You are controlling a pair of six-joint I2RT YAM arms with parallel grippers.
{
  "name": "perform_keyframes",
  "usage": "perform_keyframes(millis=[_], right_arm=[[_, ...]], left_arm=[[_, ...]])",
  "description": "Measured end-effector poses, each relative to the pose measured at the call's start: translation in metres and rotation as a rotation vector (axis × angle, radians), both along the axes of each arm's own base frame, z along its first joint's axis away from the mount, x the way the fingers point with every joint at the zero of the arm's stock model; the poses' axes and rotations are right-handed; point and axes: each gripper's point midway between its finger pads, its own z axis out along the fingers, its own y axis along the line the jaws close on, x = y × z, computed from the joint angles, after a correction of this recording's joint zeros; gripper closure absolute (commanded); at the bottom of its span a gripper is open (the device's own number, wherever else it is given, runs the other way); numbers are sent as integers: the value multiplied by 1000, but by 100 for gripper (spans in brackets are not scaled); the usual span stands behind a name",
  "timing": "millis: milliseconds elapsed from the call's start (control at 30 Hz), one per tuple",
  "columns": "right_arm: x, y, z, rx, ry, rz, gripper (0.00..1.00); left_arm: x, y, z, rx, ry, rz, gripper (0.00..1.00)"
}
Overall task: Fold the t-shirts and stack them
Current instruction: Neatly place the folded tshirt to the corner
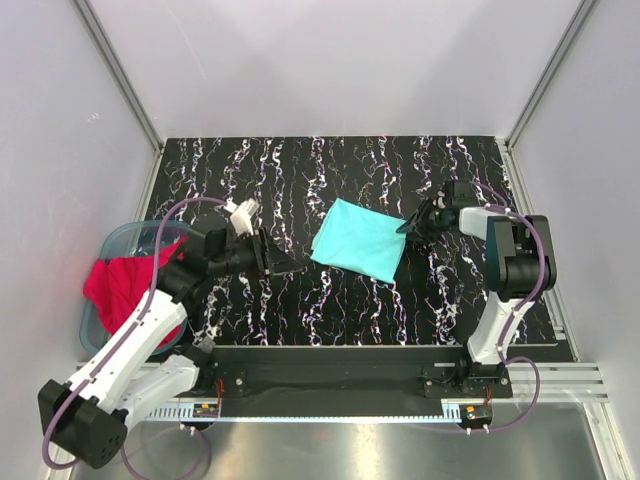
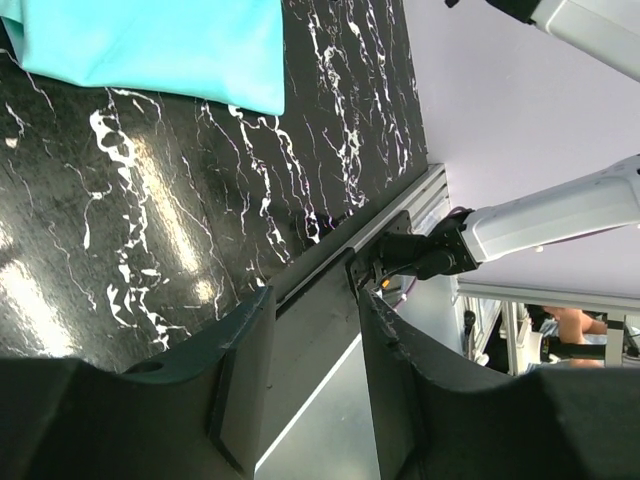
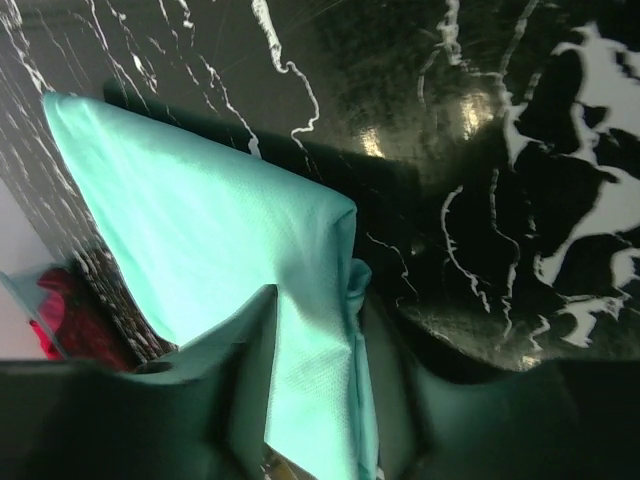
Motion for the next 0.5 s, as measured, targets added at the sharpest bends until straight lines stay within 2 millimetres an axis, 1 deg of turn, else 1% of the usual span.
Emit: perform_keyframes(millis=[100, 133, 267, 333, 433, 500], right_arm=[[-2, 4, -7, -14, 12, 7, 90], [-2, 4, -9, -16, 18, 1, 100], [-3, -2, -9, -40, 42, -58, 100], [-11, -13, -8, -97, 82, -125, 100], [-32, -38, -2, -207, 179, -273, 100], [-50, -56, 6, -274, 230, -380, 100]], left_arm=[[-6, 3, 1, -10, 6, 9, 56], [-9, 4, 2, -12, 9, 11, 56], [-16, 8, 6, -17, 9, 15, 56], [-19, 9, 9, -21, 1, 14, 56], [-21, 9, 10, -23, -4, 9, 55], [-22, 8, 9, -22, -1, -4, 56]])
